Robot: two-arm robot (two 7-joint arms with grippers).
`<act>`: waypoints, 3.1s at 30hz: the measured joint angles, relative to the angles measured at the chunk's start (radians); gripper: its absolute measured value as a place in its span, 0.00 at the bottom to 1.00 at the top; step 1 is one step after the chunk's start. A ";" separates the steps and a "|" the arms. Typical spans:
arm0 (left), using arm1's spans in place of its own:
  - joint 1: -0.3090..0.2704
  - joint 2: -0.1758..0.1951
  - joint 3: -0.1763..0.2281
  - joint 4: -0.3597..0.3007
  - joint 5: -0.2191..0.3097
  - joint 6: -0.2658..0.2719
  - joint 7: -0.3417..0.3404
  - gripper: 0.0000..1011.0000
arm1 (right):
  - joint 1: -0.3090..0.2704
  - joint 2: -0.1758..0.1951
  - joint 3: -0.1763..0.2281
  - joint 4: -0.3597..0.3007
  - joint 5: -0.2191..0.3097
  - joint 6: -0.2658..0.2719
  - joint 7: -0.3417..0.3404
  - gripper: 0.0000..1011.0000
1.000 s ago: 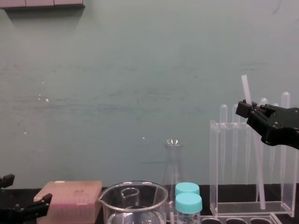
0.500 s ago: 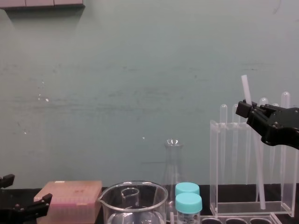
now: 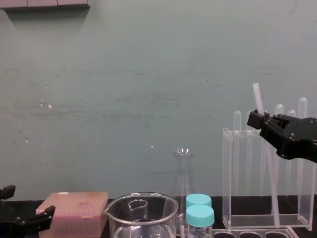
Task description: Pick up the stirring rod with one hand, then place it down.
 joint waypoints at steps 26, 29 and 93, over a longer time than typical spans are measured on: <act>0.000 0.000 0.000 0.000 0.000 0.000 0.000 0.99 | 0.051 -0.041 -0.020 0.122 -0.042 0.005 0.078 0.07; 0.000 0.000 0.000 0.000 0.000 0.000 0.000 0.99 | 0.062 -0.047 -0.028 0.144 -0.041 0.013 0.089 0.07; 0.000 0.000 0.000 0.000 0.000 0.000 0.000 0.99 | 0.076 -0.049 -0.045 0.184 -0.060 0.039 0.081 0.85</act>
